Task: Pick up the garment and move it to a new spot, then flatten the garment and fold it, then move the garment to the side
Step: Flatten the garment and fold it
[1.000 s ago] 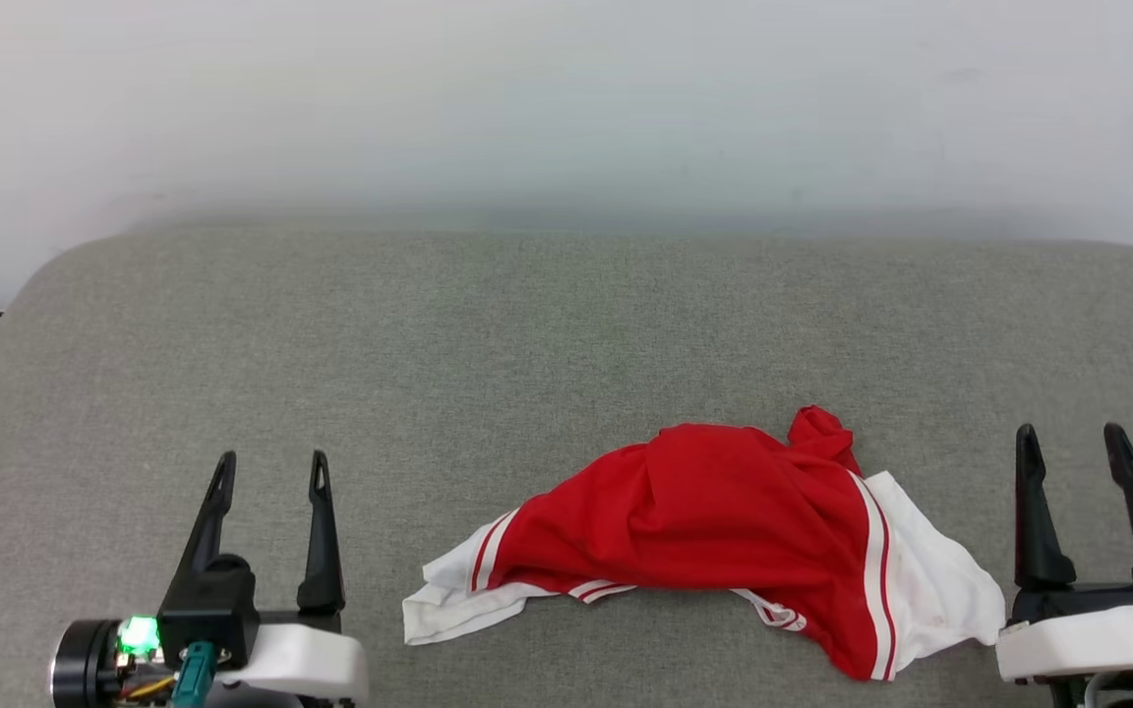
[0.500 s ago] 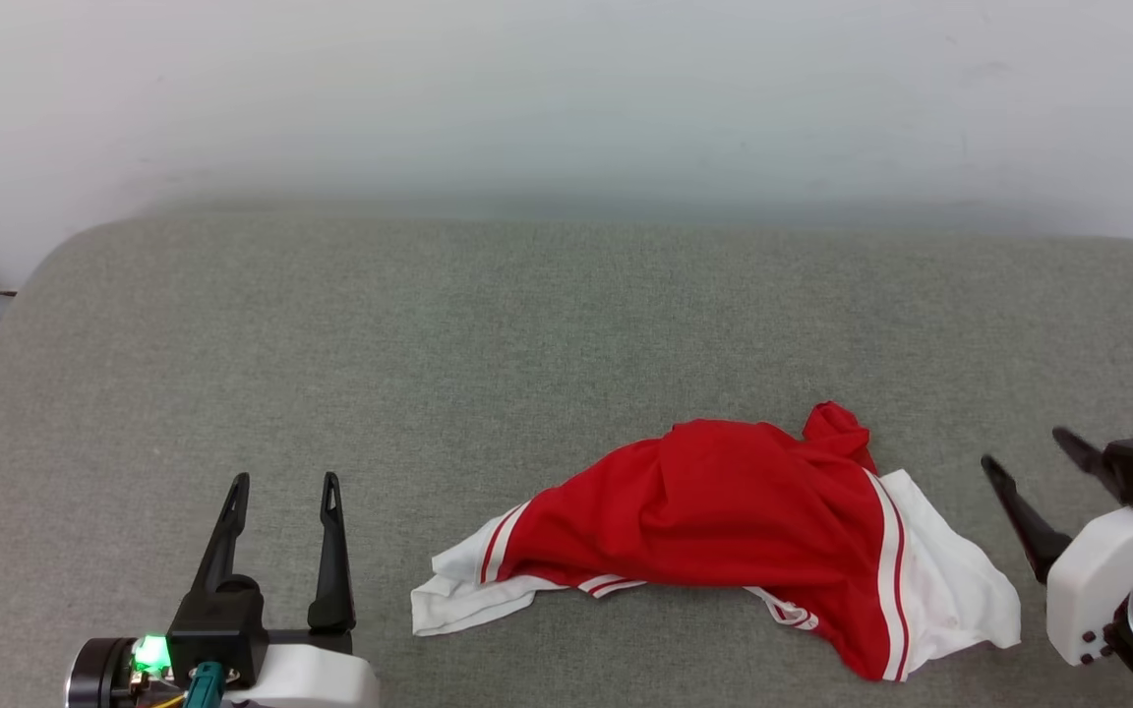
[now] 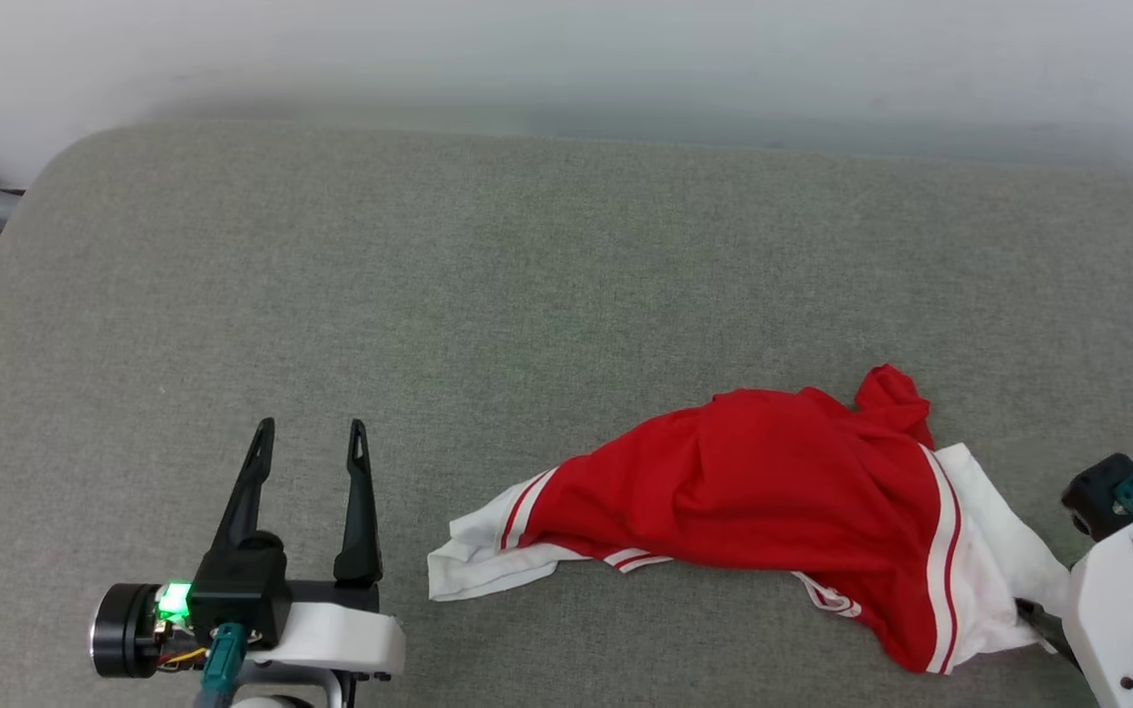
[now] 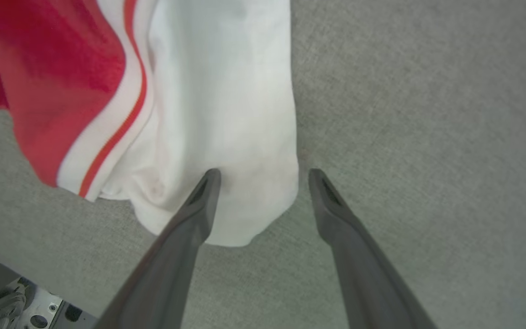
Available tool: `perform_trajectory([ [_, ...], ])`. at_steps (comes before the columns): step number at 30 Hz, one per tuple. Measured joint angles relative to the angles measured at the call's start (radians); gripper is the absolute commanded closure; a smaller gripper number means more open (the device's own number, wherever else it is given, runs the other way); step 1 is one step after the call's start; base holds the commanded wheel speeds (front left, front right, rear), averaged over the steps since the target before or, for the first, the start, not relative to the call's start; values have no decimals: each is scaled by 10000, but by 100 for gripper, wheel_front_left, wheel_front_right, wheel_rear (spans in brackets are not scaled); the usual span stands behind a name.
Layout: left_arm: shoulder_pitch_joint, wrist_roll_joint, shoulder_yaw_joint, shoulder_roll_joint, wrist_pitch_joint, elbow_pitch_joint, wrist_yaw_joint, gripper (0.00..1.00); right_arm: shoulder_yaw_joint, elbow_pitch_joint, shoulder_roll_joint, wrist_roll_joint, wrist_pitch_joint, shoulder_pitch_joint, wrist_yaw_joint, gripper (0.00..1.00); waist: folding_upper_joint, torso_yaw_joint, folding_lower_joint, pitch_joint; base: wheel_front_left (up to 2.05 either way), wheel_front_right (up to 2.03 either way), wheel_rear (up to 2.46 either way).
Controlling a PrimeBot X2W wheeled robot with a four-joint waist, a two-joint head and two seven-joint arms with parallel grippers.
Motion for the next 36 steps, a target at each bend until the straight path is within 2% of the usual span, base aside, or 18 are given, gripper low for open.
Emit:
perform_trajectory([
  [6,-265,221,188,-297,0,25,-238,0,763,805,-59,142,130,-478,0,0,0,261,0,542,0,0,0],
  [12,-391,387,443,-472,0,188,-468,0,1507,1407,-128,474,-176,-771,-10,0,0,398,-2,739,0,0,0],
  [13,-391,431,487,-502,-2,207,-493,0,1611,1469,-130,546,-261,-830,-25,52,0,383,-2,726,0,0,0],
  [14,-391,462,533,-527,0,234,-525,0,1726,1519,-136,610,-391,-894,-23,66,0,360,-2,698,0,0,0],
  [15,-388,466,591,-545,0,257,-550,0,1814,1561,-138,646,-573,-939,-23,100,0,327,-2,661,0,0,0],
  [19,-216,568,750,-594,0,359,-642,0,1946,1674,19,963,-1396,-1066,-4,100,0,169,-1,399,0,0,0],
  [23,51,675,800,-667,0,382,-650,0,1559,1624,10,1208,-2169,-1006,2,100,0,-4,0,15,0,0,0],
  [30,569,746,980,-675,0,389,-729,0,82,1377,-585,1647,-2729,58,2,100,0,-350,-1,-602,0,0,0],
  [31,627,746,1066,-675,0,407,-815,0,-591,1509,-688,1756,-2767,703,2,100,0,-517,-1,-744,0,0,0],
  [36,789,788,1078,-725,0,439,-888,0,-1505,2313,-673,1824,-2713,1647,2,100,0,-647,-1,-843,0,0,0],
])
